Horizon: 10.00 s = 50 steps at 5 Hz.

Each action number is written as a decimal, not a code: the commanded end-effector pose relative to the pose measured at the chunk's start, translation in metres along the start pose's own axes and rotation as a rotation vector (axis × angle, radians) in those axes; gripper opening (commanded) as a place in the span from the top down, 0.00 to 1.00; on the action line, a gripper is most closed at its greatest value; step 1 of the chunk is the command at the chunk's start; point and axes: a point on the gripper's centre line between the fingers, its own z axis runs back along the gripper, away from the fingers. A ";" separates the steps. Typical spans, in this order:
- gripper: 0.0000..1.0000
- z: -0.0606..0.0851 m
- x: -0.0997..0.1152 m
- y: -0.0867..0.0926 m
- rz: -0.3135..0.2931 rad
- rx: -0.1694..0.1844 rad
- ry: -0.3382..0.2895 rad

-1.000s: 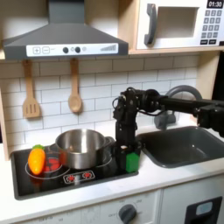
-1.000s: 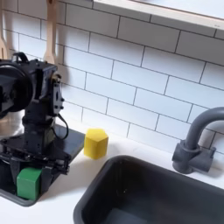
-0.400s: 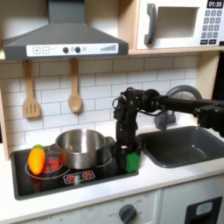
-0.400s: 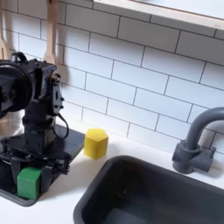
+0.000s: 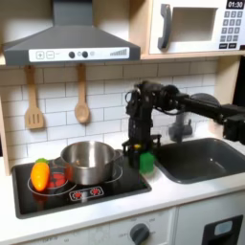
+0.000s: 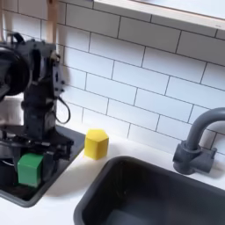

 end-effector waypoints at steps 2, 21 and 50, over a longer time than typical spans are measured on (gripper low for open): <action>1.00 0.057 0.017 0.014 0.058 -0.020 -0.116; 0.00 0.025 0.049 0.050 0.047 0.001 -0.124; 0.00 -0.002 0.008 -0.009 -0.138 -0.037 -0.022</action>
